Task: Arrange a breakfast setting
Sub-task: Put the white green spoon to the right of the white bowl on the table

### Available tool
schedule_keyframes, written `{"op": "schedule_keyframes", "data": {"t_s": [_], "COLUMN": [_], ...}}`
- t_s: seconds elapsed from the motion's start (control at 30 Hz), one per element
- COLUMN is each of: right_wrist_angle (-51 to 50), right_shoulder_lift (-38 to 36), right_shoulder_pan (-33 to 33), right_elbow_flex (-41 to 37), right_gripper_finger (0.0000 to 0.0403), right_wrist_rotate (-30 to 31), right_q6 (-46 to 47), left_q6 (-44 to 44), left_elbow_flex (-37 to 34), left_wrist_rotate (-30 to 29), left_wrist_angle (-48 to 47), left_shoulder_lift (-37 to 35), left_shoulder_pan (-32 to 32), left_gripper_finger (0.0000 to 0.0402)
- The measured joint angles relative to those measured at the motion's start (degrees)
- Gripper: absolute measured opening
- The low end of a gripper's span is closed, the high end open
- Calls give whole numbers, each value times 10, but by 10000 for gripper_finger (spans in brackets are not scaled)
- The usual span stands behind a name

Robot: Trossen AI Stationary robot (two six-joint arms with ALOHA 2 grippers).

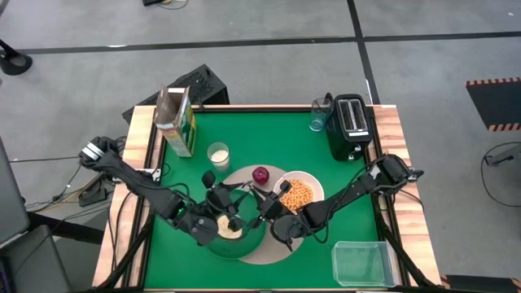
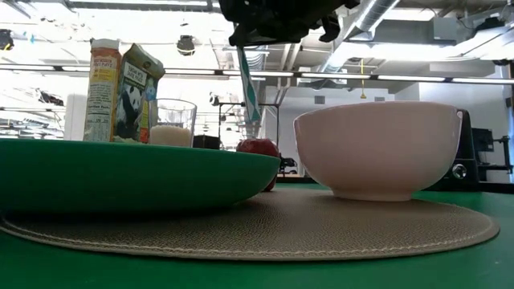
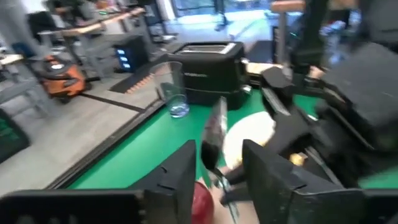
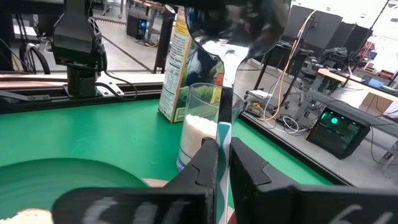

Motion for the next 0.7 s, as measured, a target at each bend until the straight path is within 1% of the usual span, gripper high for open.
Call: {"op": "schedule_keyframes", "data": {"t_s": [0.07, 0.17, 0.3, 0.4, 0.53, 0.6, 0.7], "right_wrist_angle": [1, 2, 3, 9, 1, -13, -64], "right_shoulder_lift": [0, -4, -21, -44, -85, -108, -154], "right_shoulder_pan": [0, 0, 3, 8, 23, 36, 65], "right_elbow_flex": [0, 0, 0, 0, 0, 0, 0], "right_gripper_finger": [38, 38, 38, 37, 37, 37, 37], "right_wrist_rotate": [-1, -2, -3, -3, -3, -2, 3], "right_q6": [0, 0, -8, -28, -44, -47, -23], "left_q6": [1, -1, -37, -93, -197, -242, -274], "left_elbow_flex": [0, 0, 0, 0, -1, -12, -41], "left_wrist_rotate": [22, 50, 49, 26, 9, 6, 7], "left_wrist_angle": [-17, -68, -166, -252, -362, -388, -394], "left_shoulder_lift": [-13, -40, -78, -105, -125, -127, -128], "left_shoulder_pan": [-7, -22, -53, -83, -120, -139, -161], "left_gripper_finger": [131, 140, 141, 141, 142, 142, 142]}}
